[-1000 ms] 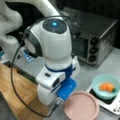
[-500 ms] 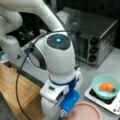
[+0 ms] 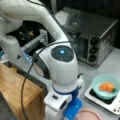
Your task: Pick up the pan. Place the pan on the table. Pick up the bowl. Place the bowl on the stove.
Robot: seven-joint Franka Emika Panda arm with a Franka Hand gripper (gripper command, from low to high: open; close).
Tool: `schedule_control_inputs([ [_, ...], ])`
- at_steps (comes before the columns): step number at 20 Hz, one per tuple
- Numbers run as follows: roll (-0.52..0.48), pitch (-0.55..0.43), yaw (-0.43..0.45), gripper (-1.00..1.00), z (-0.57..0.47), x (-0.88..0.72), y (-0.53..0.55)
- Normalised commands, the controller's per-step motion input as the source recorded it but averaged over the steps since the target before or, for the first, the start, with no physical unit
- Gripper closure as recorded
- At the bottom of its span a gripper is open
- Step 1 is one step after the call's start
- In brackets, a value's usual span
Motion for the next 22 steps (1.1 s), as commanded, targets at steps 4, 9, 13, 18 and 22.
schedule_control_inputs([
  [4, 0.005, 0.003, 0.011, 1.00, -0.15, 0.20, -0.09],
  [9, -0.003, -0.025, -0.013, 1.00, -0.17, 0.13, -0.06],
  [13, -0.007, -0.040, -0.028, 1.00, -0.11, 0.06, -0.03],
  [18, -0.010, -0.073, -0.031, 1.00, -0.03, 0.03, -0.03],
  [22, -0.008, -0.098, -0.022, 1.00, -0.03, 0.03, -0.06],
])
